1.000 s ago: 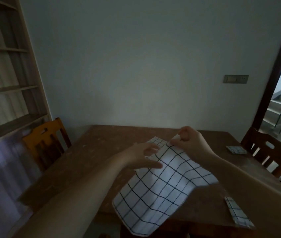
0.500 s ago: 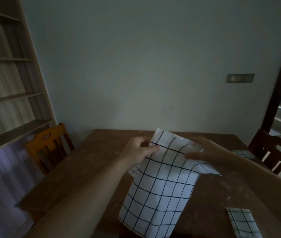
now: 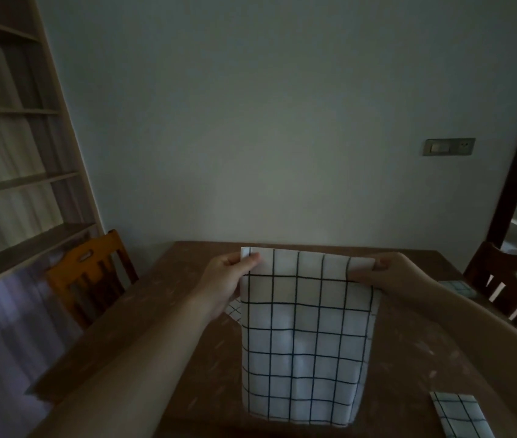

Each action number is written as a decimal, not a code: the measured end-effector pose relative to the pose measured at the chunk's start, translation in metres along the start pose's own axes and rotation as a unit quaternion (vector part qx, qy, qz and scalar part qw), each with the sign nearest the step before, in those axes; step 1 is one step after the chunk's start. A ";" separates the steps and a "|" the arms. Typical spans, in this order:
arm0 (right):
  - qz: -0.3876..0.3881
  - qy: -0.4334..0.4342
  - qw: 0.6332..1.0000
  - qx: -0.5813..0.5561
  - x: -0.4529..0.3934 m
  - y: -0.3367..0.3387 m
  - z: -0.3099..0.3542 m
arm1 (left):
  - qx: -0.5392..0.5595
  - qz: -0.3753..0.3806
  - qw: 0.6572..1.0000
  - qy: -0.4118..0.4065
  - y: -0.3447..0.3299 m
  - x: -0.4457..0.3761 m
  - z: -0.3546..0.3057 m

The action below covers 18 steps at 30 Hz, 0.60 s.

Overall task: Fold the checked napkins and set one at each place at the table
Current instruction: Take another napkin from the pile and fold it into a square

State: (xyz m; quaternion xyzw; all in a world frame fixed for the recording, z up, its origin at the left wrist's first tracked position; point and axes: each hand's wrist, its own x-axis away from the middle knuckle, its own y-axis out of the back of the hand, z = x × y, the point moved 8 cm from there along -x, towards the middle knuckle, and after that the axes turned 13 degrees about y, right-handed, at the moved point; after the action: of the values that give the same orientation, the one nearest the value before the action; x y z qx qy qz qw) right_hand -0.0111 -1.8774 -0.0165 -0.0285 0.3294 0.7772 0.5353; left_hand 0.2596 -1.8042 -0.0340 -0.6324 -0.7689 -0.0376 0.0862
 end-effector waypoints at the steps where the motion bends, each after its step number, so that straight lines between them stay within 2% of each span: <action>1: -0.017 -0.010 1.000 -0.011 0.000 0.000 -0.003 | 0.005 0.002 1.000 0.004 0.004 -0.001 0.000; 6: -0.089 -0.019 0.991 -0.100 0.004 -0.004 0.012 | 0.041 0.004 0.999 0.014 0.016 -0.007 0.000; 10: -0.103 -0.006 0.987 -0.120 0.002 -0.007 0.028 | 0.089 0.007 0.996 0.021 0.023 -0.011 0.001; 18: -0.129 0.011 0.985 -0.117 -0.001 -0.011 0.053 | 0.117 -0.005 0.993 -0.013 0.034 0.000 -0.016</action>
State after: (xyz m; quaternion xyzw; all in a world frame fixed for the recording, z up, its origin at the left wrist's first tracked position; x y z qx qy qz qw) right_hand 0.0148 -1.8471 0.0202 -0.1418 0.2353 0.7349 0.6201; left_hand 0.2948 -1.8004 -0.0202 -0.6144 -0.7723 0.0603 0.1497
